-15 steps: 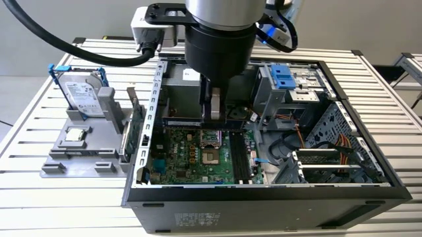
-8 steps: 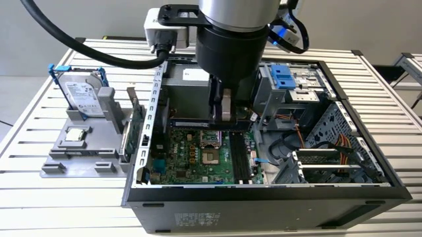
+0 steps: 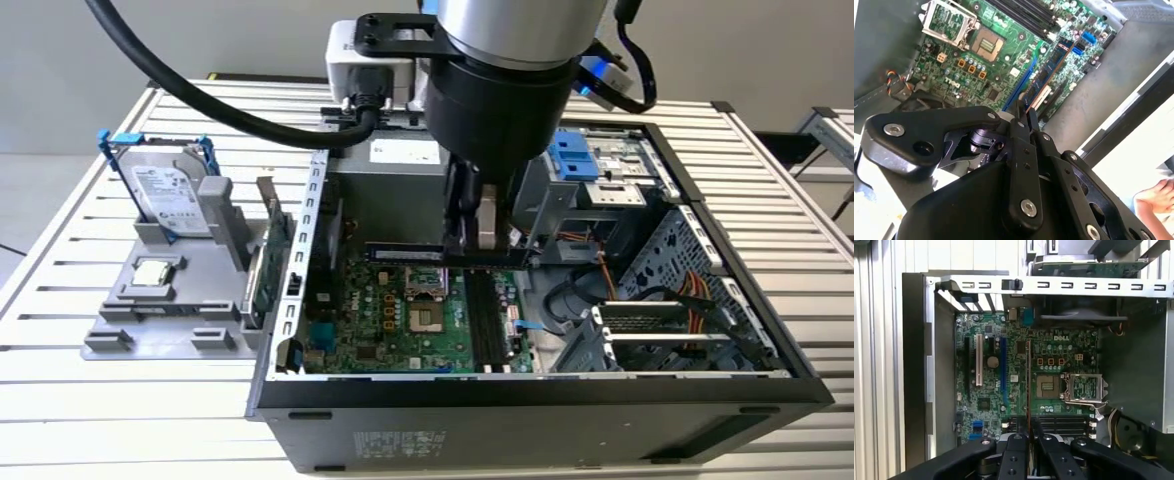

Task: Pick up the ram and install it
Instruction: 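Pick up the ram and move it above insertion slot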

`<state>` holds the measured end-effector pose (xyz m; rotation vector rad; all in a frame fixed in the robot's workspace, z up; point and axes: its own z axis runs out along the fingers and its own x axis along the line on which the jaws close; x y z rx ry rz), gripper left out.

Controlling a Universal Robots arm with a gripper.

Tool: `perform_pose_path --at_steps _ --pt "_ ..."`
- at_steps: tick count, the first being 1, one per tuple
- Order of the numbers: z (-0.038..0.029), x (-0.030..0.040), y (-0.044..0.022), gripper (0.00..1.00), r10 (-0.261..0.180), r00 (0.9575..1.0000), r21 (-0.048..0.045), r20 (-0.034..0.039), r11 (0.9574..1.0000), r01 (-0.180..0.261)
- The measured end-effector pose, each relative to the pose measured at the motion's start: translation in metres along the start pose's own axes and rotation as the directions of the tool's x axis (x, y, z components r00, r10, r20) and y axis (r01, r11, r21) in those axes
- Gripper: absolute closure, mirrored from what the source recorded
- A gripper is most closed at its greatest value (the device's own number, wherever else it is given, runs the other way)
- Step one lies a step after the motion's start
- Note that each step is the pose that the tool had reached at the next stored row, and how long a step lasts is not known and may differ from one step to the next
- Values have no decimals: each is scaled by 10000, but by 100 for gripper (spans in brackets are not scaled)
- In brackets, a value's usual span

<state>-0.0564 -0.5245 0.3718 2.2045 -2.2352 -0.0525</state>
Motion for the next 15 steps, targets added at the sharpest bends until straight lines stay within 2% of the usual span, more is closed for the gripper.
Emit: perform_pose_path --at_steps 9,15 --pt "-5 45 -194 100 -8 10000 0 0 10000 8" --pt "-11 67 -386 100 -8 10000 -1 0 10000 8"
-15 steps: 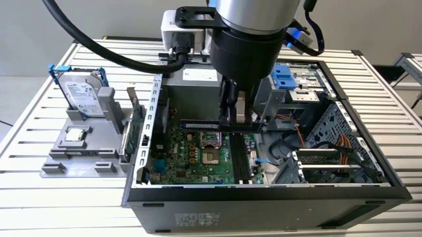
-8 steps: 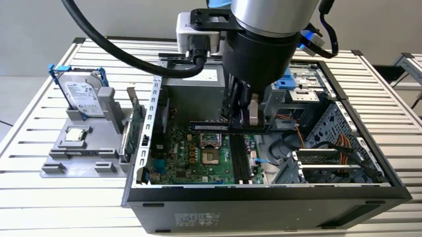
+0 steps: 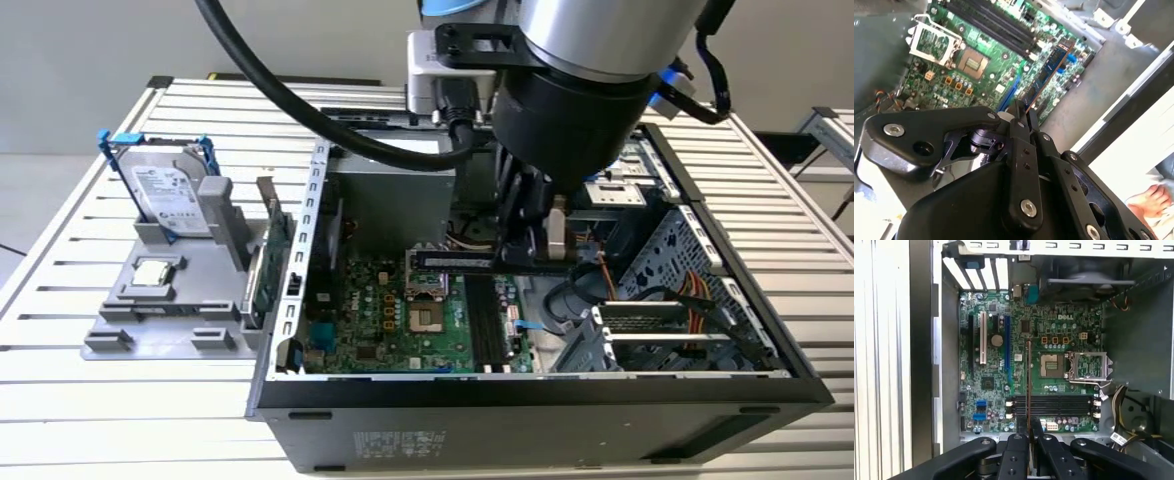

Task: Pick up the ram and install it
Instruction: 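Pick up the ram and move it above insertion slot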

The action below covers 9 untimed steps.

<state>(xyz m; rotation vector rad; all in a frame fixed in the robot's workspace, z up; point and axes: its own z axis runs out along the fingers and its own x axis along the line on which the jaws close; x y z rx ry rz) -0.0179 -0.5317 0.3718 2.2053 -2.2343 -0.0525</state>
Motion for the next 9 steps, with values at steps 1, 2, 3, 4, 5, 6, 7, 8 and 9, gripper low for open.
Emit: perform_pose_path --at_steps 1,2,3,4,5,6,7,8,9 --pt "-1 2 -27 100 -1 10000 0 0 10000 1" --pt "-2 5 -55 100 -1 10000 0 0 10000 1" --pt "-2 8 -85 100 -1 10000 1 1 10000 1" --pt "-3 10 -112 100 0 10000 0 1 10000 0" --pt "-4 14 -140 100 0 10000 0 1 10000 0" --pt "-4 17 -166 100 0 10000 0 1 10000 0" --pt "-5 20 -190 100 -1 10000 0 1 10000 1" --pt "-7 28 -238 100 -1 10000 0 1 10000 1" --pt "-7 33 -261 100 0 10000 0 2 10000 0"
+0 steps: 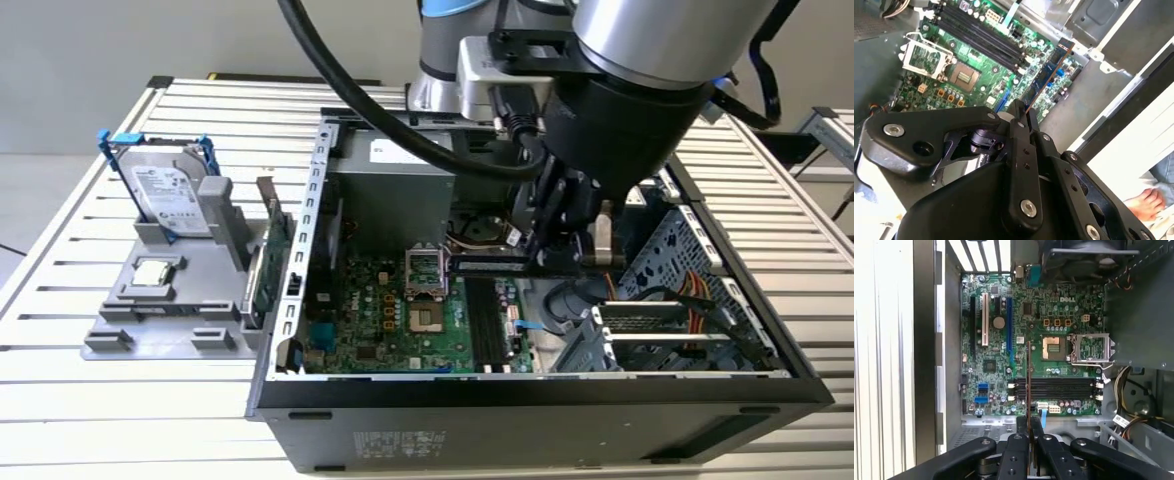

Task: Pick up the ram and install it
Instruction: 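Pick up the ram and move it above insertion slot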

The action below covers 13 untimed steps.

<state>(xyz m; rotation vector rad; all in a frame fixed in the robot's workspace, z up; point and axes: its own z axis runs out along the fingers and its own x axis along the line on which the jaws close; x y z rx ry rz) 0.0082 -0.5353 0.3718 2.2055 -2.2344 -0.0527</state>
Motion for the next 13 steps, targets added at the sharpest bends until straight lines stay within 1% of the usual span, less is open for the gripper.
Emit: perform_pose_path --at_steps 5,9,11,13 --pt "-3 20 -99 100 -1 10000 0 0 10000 1" --pt "-5 34 -164 100 0 10000 0 -1 10000 0" --pt "-6 34 -183 100 -1 10000 0 0 10000 1" --pt "-4 34 -183 100 0 10000 0 -11 10000 0"
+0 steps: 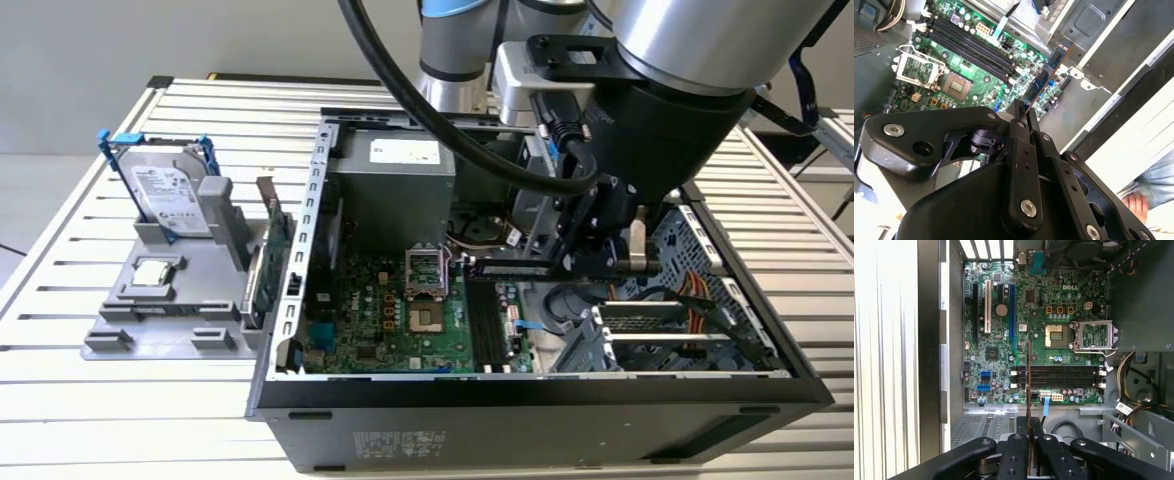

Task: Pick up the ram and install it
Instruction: 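Pick up the ram and move it above insertion slot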

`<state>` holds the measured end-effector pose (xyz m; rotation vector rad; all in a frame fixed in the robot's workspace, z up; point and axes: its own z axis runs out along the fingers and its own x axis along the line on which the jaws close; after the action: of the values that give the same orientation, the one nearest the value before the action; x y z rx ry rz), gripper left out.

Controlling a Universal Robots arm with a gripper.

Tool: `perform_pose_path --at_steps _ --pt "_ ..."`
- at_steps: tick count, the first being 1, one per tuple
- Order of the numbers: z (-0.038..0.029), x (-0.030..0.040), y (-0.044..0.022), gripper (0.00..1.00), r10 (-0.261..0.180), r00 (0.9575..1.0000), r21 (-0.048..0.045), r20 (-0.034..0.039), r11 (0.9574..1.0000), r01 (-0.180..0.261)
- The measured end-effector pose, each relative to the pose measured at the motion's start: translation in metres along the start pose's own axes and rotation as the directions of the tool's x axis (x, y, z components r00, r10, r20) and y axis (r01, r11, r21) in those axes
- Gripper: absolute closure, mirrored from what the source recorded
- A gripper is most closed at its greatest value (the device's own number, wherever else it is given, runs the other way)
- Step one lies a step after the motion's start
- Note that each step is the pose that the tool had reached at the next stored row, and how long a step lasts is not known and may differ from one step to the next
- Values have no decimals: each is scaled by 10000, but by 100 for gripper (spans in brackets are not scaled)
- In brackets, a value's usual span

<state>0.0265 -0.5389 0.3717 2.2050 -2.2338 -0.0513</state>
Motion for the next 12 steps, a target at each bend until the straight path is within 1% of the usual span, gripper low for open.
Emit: perform_pose_path --at_steps 1,9,12 --pt "1 0 0 100 1 10000 0 -13 10000 -1" --pt "1 -1 0 100 1 10000 0 -16 10000 -1" --pt "1 -16 1 100 1 10000 0 -16 10000 -1"
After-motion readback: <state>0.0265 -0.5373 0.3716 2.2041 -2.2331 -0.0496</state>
